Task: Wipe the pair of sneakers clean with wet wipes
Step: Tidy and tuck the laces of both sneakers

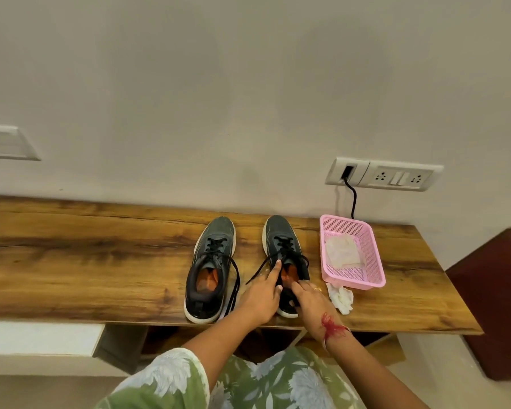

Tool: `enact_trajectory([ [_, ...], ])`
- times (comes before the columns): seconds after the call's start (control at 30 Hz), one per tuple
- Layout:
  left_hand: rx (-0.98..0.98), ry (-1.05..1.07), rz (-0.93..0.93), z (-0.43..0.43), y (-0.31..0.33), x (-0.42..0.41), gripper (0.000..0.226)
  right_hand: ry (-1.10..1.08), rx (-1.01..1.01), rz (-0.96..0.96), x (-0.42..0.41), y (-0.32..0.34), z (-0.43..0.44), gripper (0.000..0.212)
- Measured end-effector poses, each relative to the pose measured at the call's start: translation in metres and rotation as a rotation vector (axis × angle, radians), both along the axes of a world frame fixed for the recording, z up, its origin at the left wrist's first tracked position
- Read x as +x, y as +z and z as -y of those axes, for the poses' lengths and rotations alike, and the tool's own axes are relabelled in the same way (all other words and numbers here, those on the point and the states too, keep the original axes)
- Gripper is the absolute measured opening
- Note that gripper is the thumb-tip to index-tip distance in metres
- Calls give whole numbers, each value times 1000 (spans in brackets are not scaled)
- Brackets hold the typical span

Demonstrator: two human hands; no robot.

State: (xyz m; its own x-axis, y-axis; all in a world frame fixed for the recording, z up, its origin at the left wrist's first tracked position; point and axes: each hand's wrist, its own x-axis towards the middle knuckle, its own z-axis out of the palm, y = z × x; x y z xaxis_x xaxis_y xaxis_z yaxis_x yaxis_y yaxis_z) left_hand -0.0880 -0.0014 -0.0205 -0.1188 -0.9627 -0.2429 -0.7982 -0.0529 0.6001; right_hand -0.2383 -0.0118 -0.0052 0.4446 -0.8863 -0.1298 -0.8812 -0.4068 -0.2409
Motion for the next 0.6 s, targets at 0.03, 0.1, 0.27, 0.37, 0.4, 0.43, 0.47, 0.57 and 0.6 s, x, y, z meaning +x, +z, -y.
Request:
enact_trajectory([
  [0.03,11,-5,2,0,2,1,64,-1,1,-5,0,1,0,47],
  [0.1,13,-19,13,-3,8,6,67,6,21,-28,2,5,-1,52],
  [0.27,-228,17,83,-27,30,49,56,15,-8,-45,16,21,-12,77],
  [0.37,-299,74,191,-41,31,85,51,-20,-49,-73,32,25,-15,74],
  [0.4,-294,99,216,-45,31,95,51,-49,-44,-124,35,25,-13,72],
  [0.43,-285,126,236,-48,31,106,52,-77,-23,-174,36,25,-11,71],
  [0.47,-274,151,249,-51,30,114,54,-98,11,-214,36,23,-7,69],
  [0.57,-203,202,256,-54,27,134,63,-73,139,-279,32,20,8,61],
  [0.6,-175,214,251,-55,24,139,66,-49,187,-295,32,21,14,60],
])
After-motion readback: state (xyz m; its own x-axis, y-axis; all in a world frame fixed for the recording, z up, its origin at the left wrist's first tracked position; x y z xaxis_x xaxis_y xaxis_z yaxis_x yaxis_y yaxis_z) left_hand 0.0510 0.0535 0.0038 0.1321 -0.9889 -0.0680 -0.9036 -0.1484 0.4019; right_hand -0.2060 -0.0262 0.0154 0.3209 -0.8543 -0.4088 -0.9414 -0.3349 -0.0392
